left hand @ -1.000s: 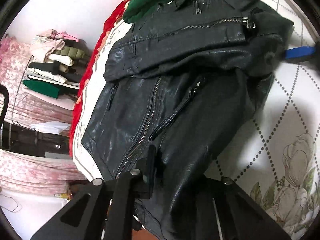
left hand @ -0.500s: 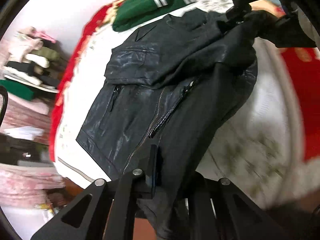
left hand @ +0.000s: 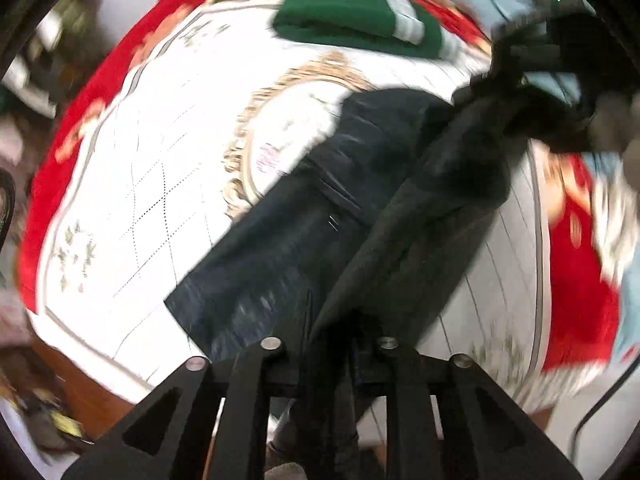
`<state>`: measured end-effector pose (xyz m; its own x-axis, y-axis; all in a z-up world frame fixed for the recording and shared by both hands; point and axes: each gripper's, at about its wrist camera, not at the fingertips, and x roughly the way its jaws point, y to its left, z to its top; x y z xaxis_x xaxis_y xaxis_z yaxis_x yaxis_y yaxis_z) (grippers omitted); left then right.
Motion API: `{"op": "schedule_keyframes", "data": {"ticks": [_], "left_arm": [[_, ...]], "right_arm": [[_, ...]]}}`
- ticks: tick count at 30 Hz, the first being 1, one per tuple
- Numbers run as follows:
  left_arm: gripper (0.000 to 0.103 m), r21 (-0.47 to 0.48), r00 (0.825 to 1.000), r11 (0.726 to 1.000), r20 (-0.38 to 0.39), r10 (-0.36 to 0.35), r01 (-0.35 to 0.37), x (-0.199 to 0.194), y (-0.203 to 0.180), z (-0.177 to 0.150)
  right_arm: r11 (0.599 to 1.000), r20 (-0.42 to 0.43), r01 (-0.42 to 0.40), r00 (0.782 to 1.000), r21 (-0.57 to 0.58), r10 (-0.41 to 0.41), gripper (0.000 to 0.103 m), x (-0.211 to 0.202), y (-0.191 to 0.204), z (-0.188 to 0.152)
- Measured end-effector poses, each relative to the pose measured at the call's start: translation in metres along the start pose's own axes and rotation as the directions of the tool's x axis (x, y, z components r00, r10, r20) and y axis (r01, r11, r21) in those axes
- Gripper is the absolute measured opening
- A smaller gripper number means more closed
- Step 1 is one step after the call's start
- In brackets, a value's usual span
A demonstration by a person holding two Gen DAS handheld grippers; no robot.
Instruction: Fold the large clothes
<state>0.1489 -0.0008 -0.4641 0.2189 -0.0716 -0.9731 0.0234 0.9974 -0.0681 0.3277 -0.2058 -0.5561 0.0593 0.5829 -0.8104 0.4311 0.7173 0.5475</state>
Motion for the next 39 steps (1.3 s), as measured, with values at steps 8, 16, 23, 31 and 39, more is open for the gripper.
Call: {"op": "schedule_keyframes", "data": {"ticks": [8,16,23,31,39], "left_arm": [[0.088,-0.243,0.998,0.97,0.06,0.005,0.01,0.028,0.084,0.044],[0.088,-0.254,0.999,0.967,0.038,0.029,-0.018,0.045,0.072,0.052],[0.088,-0.404,0.997,0.914,-0.073,0.023,-0.051,0.131,0.083,0.057],[0.088,-0.409,0.995,0.907,-0.063,0.076,-0.095,0.101,0.073,0.063],[0.088,-0.378,0.996,0.923,0.025,0.09,-0.074,0.095,0.005,0.098]], "right_arm": [[0.988,-0.063,-0.127,0.989,0.083,0.133,0.053,0.087,0.037,0.058],[0.996,0.144,-0.076,0.987,0.049,0.069,0.053,0.011,-0.007,0.024],[0.992,0.185,0.069,0.982,-0.105,-0.049,0.026,0.083,-0.002,0.088],[0.999,0.087,-0.022,0.996,-0.035,0.025,0.004,0.064,-0.024,0.099],[0.999,0.182,-0.009,0.983,-0.034,0.015,0.082,-0.02,-0.107,0.037]]}}
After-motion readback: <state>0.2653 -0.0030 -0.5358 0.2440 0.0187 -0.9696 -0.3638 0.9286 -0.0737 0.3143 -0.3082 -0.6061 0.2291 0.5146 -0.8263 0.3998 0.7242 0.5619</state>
